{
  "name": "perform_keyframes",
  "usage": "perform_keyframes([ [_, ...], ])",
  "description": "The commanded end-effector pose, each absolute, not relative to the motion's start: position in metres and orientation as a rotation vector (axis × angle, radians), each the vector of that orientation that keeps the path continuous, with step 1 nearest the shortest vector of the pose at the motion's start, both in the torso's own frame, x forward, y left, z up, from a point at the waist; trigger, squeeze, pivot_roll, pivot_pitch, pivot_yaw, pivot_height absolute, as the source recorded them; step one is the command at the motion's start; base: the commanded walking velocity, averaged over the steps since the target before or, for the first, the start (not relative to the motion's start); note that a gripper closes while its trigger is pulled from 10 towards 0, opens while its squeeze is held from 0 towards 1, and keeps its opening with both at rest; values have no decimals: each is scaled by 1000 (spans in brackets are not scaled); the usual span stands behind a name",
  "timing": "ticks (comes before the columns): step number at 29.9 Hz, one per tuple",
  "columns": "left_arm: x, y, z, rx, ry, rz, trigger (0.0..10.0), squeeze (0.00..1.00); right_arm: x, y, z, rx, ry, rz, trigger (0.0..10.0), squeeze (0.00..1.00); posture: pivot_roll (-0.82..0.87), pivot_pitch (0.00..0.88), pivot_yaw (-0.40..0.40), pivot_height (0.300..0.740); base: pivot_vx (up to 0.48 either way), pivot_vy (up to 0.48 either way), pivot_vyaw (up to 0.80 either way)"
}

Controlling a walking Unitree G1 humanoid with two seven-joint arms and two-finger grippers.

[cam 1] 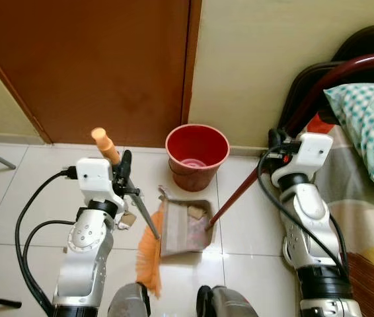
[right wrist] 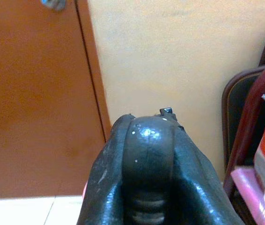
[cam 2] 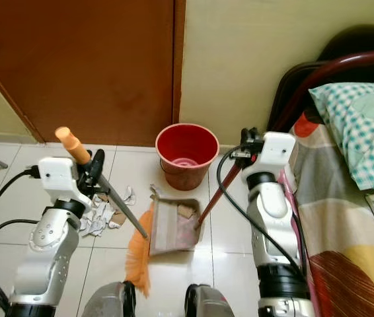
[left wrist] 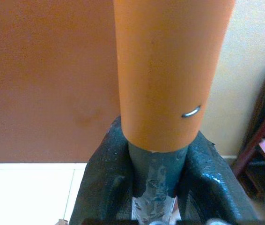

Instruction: Sweep floor

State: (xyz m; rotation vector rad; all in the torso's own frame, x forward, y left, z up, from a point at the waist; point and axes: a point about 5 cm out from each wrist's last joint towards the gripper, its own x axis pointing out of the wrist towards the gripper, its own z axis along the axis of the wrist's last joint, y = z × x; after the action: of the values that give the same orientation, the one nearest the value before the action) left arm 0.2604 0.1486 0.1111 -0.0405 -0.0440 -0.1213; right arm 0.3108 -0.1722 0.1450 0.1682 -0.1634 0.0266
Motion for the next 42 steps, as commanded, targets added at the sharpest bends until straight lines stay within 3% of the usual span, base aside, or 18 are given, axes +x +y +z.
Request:
perform_keyframes([
  [1,253,153,96,17,18,-115,10000,0,313,-172,170,215,-236,35,10000,0,-6,76,-29,740,0,0,0],
  [17,250,166,89,55,7,11,10000,0,344,-162,246,266,-381,119,10000,0,-4,88,-48,740,0,0,0],
  [25,250,161,87,53,8,-2,10000,0,356,-163,281,260,-485,129,10000,0,-7,91,-47,740,0,0,0],
  [33,255,151,89,48,-3,-51,10000,0,371,-150,324,100,-646,122,10000,0,-2,88,-46,740,0,0,0],
  [42,255,148,89,51,-9,-54,10000,0,364,-99,342,-282,-859,201,10000,0,11,92,-56,740,0,0,0],
])
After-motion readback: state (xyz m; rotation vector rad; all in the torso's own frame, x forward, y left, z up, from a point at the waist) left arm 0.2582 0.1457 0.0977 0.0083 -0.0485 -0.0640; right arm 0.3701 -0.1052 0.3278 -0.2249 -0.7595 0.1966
